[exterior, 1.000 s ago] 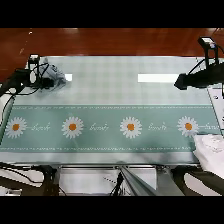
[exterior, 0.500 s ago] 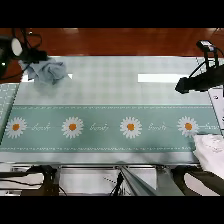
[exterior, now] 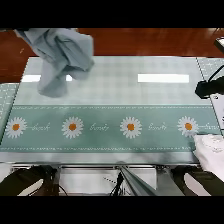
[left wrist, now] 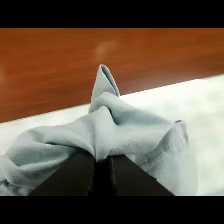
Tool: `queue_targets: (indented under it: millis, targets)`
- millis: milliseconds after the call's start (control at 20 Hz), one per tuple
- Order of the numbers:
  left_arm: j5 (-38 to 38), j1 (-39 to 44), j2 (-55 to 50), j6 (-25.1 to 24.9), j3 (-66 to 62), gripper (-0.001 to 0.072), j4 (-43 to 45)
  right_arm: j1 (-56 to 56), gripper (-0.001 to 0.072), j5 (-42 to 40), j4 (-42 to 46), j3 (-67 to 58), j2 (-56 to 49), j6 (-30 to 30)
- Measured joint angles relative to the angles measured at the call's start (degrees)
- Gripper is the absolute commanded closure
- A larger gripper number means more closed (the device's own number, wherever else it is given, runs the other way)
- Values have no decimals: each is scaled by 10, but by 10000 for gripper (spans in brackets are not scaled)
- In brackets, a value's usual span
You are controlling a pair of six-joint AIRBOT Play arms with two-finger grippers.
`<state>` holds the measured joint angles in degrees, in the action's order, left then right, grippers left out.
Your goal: Fold the shirts.
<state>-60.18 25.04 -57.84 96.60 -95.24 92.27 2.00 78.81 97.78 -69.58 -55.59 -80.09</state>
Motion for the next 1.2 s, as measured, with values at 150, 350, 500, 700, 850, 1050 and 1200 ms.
queue_targets:
  millis: [150, 350, 500, 700, 850, 1050, 1200]
  targets:
    - [-21, 92, 13, 0, 5, 681, -35, 0, 121, 13, 19, 0, 10, 1]
    - [-34, 182, -13, 2, 56, 682, -50, 0, 121, 21, 28, 0, 15, 1]
    - [-23, 227, -57, 4, 116, 681, -66, 0, 121, 22, 27, 0, 16, 1]
    - [44, 267, -144, 3, 177, 291, -131, 0, 121, 19, 19, 0, 16, 0]
    - [70, 271, -188, -4, 185, 108, -168, 0, 121, 18, 16, 0, 16, 0]
    - [-24, 212, -187, -12, 138, 108, -128, 0, 121, 17, 14, 0, 16, 0]
    - [-124, 125, -140, -21, 124, 108, -66, 0, 120, 17, 14, 0, 16, 0]
